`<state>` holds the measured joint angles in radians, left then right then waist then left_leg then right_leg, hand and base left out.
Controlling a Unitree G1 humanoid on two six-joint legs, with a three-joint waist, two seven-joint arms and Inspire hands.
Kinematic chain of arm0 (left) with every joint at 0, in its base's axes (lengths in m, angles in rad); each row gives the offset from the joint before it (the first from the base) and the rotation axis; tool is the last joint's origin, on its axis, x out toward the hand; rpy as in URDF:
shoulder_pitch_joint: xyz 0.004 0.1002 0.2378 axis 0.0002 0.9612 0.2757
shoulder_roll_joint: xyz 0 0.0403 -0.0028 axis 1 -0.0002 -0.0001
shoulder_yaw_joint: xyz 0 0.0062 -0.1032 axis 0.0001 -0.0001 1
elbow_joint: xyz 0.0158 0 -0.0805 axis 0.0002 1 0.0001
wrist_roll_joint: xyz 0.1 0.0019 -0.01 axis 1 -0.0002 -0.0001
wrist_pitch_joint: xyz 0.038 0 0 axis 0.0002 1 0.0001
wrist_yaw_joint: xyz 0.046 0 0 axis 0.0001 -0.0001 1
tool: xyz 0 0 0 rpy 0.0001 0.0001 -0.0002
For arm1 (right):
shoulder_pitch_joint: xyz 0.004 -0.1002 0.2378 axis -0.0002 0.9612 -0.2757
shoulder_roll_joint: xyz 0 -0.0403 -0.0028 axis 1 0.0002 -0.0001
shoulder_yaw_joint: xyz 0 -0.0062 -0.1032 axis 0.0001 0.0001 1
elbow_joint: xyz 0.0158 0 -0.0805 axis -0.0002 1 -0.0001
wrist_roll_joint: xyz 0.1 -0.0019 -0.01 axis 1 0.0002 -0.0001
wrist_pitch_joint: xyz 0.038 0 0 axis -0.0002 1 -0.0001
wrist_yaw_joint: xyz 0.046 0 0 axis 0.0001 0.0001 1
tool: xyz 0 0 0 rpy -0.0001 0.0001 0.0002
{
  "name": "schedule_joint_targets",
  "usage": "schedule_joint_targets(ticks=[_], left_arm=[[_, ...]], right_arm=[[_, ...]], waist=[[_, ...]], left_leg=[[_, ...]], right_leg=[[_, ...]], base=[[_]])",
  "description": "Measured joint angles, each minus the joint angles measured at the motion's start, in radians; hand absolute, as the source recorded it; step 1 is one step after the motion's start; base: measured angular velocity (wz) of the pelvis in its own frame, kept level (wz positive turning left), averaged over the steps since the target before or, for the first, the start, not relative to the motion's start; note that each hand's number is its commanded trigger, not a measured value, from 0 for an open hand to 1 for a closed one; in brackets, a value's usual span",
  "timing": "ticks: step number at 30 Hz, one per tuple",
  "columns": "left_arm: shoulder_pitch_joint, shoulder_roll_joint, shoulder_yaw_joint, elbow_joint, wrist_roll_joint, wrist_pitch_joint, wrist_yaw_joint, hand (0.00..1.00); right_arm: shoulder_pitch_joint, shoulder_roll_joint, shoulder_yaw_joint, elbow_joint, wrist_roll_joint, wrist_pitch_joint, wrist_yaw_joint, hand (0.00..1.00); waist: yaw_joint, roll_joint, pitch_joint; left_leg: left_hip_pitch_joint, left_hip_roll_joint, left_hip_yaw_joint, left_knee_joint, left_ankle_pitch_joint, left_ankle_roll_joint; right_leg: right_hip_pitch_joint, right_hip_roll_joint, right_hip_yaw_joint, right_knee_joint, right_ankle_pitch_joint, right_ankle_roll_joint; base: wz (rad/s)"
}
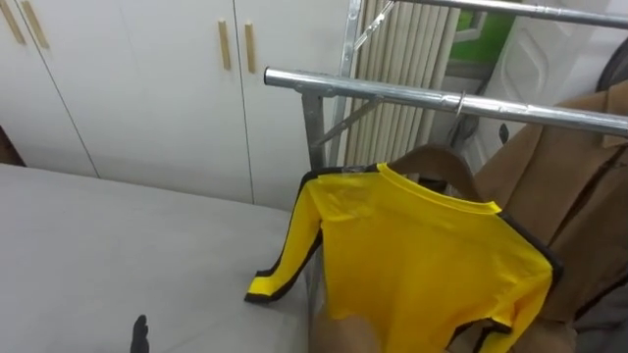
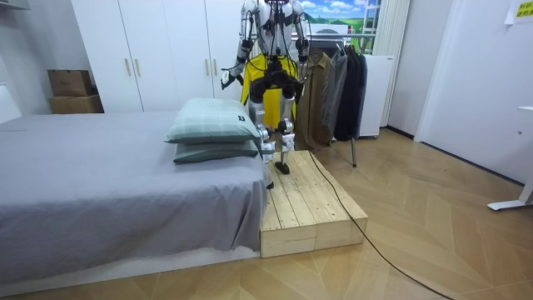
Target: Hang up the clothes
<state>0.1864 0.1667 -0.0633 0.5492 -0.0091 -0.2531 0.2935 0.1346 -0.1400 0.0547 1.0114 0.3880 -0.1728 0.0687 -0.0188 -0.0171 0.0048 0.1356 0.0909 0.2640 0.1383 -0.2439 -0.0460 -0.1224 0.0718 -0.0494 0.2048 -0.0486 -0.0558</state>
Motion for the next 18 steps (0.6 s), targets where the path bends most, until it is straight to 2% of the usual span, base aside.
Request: schedule_joint_targets(ticks=[7,10,12,13,15,16,17,18], left_arm=[[0.009,-0.013,0.003,-0.012,0.003,0.0,-0.002,0.0],[0.01,-0.021,0.0,0.002,0.004,-0.001,-0.022,0.0],[0.028,-0.021,-0.007,0.006,0.023,-0.001,-0.042,0.0],[0.035,-0.021,-0.011,0.007,0.024,-0.001,-0.043,0.0],[0.048,-0.03,-0.025,0.024,0.022,0.001,-0.054,0.0],[0.056,-0.043,-0.028,0.03,0.023,0.005,-0.065,0.0],[0.059,-0.052,-0.033,0.03,0.022,0.006,-0.071,0.0],[0.059,-0.054,-0.041,0.029,0.02,0.007,-0.074,0.0]], right_arm=[[0.003,0.014,0.002,0.025,-0.011,0.001,0.005,0.0],[-0.007,0.013,0.005,0.077,-0.024,0.002,0.018,0.0],[-0.015,0.009,0.041,0.111,-0.023,0.014,0.02,0.0],[-0.021,0.01,0.046,0.119,-0.028,0.017,0.022,0.0],[-0.041,0.008,0.066,0.129,-0.04,0.023,0.022,0.0],[-0.059,0.006,0.08,0.142,-0.043,0.022,0.021,0.0],[-0.079,0.009,0.082,0.158,-0.052,0.023,0.02,0.0],[-0.103,0.009,0.082,0.166,-0.073,0.022,0.019,0.0]], waist=[[0.007,0.009,-0.0019],[0.024,0.014,-0.0035],[0.054,0.017,-0.0029],[0.058,0.018,-0.0025],[0.079,0.027,0.0026],[0.089,0.032,0.0055],[0.096,0.031,0.0068],[0.098,0.025,0.0089]], left_leg=[[-0.005,-0.001,-0.038,0.035,-0.013,0.002],[-0.011,-0.003,-0.081,0.046,-0.014,0.0],[-0.036,0.0,-0.121,0.068,-0.011,-0.004],[-0.046,0.0,-0.133,0.071,-0.009,-0.007],[-0.081,0.0,-0.167,0.095,-0.004,-0.008],[-0.119,0.0,-0.17,0.121,0.003,-0.009],[-0.16,0.003,-0.139,0.144,0.019,-0.008],[-0.2,0.006,-0.072,0.156,0.05,-0.001]], right_leg=[[-0.002,-0.021,-0.043,0.065,-0.044,-0.004],[0.005,-0.038,-0.084,0.092,-0.068,-0.008],[0.01,-0.055,-0.125,0.087,-0.074,-0.013],[0.009,-0.059,-0.14,0.086,-0.075,-0.014],[0.007,-0.074,-0.186,0.083,-0.078,-0.018],[0.006,-0.091,-0.231,0.082,-0.083,-0.019],[0.005,-0.113,-0.288,0.08,-0.092,-0.019],[0.004,-0.143,-0.358,0.087,-0.103,-0.019]], base=[[0.18],[0.4],[0.56],[0.67],[0.73],[1.21],[1.8],[1.74]])
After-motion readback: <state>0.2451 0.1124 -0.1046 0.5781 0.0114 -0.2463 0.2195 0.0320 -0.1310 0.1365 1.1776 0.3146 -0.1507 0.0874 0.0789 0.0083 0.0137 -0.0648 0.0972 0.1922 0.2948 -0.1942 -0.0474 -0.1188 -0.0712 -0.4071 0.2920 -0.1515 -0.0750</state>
